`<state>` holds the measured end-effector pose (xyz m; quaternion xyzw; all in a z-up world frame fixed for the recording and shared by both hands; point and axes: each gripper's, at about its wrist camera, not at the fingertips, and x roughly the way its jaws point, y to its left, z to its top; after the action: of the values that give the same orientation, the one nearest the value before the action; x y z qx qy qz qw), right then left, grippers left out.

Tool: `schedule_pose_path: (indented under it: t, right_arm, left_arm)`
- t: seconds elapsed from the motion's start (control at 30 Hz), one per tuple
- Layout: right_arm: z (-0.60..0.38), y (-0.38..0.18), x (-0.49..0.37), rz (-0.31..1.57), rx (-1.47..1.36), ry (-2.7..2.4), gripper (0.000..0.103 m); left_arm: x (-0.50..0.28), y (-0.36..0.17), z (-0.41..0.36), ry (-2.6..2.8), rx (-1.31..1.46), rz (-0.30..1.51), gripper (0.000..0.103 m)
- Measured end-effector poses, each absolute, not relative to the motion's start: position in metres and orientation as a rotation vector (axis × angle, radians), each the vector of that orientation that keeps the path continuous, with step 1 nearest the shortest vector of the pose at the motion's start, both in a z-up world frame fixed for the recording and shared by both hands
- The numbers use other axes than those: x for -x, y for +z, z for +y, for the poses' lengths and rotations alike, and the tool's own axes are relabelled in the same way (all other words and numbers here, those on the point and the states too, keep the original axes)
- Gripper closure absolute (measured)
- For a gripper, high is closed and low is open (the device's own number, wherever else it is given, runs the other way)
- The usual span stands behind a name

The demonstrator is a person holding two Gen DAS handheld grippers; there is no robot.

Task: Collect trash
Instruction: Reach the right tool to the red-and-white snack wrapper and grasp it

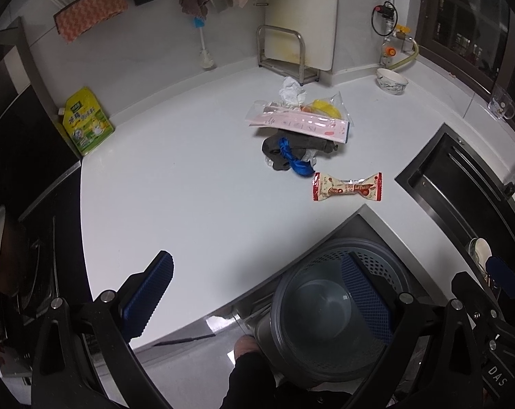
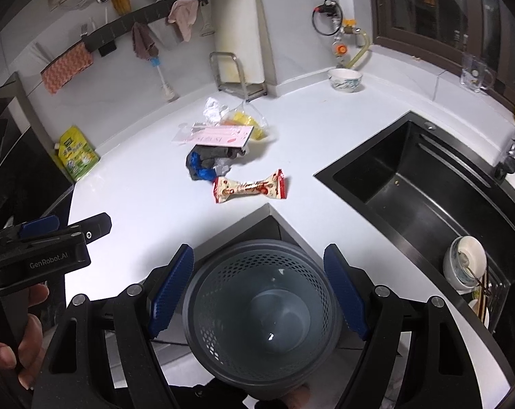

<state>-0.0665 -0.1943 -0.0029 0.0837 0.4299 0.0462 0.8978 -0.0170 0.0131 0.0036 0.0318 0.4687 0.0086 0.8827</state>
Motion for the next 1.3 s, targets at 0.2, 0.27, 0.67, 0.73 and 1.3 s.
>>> schedule_pose_path:
  t: [0.2, 0.27, 0.67, 0.73, 1.3]
  right_arm:
    - [-0.204, -0.012, 0.058, 0.883, -0.134, 0.191, 0.028]
    - [-0.207, -0.018, 0.051, 0.888, -0.119, 0.229, 0.028]
    - [-0.199, -0.035, -0.022, 0.848, 0.027, 0.376, 0.028]
    - [-0.195, -0.040, -0.036, 0.854, 0.052, 0.379, 0.028]
    - [-0.144, -0.116, -0.123, 0.900, 0.359, 0.509, 0.028]
  left_arm:
    - [0.028, -0.002, 0.015, 0.087, -0.044, 0.974, 0.006]
    - [0.031, -0.003, 0.016, 0.109, -0.046, 0.972, 0.006]
    - [-0.003, -0.016, 0.028, 0.153, -0.036, 0.968, 0.006]
    - [-0.015, -0.021, 0.031, 0.143, -0.030, 0.976, 0.006]
    - [-0.091, -0.072, 0.037, 0.048, 0.014, 1.000, 0.006]
